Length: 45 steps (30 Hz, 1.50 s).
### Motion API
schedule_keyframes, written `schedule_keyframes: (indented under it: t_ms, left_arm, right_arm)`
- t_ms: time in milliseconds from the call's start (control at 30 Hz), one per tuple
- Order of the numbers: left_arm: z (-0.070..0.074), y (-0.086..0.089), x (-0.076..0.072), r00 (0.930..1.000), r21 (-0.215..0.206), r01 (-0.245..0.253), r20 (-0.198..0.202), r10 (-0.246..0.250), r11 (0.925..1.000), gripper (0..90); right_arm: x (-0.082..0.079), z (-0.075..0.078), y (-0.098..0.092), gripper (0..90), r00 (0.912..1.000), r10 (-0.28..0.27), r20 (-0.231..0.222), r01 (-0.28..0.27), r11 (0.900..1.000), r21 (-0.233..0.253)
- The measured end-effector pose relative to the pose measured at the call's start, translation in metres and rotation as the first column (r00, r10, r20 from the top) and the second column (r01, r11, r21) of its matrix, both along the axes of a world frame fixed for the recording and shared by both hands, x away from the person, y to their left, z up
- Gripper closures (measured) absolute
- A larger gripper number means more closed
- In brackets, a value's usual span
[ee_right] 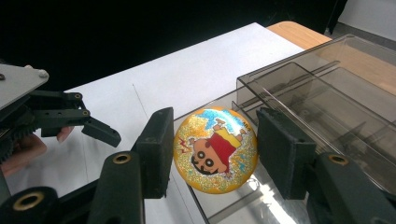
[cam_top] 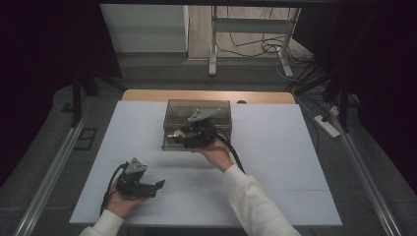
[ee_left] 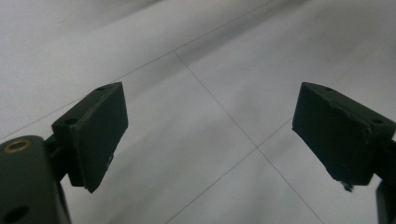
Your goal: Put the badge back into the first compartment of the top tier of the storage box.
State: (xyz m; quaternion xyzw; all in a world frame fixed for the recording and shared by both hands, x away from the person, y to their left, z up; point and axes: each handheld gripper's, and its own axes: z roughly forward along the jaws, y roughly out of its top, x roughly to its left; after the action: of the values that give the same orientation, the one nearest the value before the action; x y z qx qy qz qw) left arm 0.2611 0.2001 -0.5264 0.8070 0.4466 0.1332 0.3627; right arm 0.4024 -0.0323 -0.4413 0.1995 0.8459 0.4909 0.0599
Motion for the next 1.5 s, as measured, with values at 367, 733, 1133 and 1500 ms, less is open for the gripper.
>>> schedule_keyframes:
  t_ms: [367, 733, 1133, 1500]
  left_arm:
    - [0.0, 0.0, 0.0, 1.0, -0.005, -0.003, 0.0, 0.003, 1.0, 10.9]
    - [0.0, 0.0, 0.0, 1.0, -0.005, -0.004, 0.001, 0.004, 1.0, 10.7]
    - [0.0, -0.001, 0.0, 1.0, -0.004, -0.004, 0.001, 0.004, 1.0, 10.7]
    - [0.0, -0.002, 0.001, 1.0, -0.002, -0.002, 0.001, 0.002, 1.0, 10.7]
  right_arm:
    - [0.005, -0.002, 0.008, 46.9, 0.9998, -0.013, -0.013, 0.013, 1.0, 0.0]
    - [0.005, 0.002, 0.007, 30.0, 0.9993, -0.029, -0.024, 0.029, 1.0, -0.005]
    - [-0.001, 0.002, -0.015, 29.4, 0.9995, -0.03, -0.013, 0.03, 1.0, 0.003]
    - [-0.015, 0.002, -0.045, 29.7, 0.9988, -0.049, 0.003, 0.049, 0.999, 0.002]
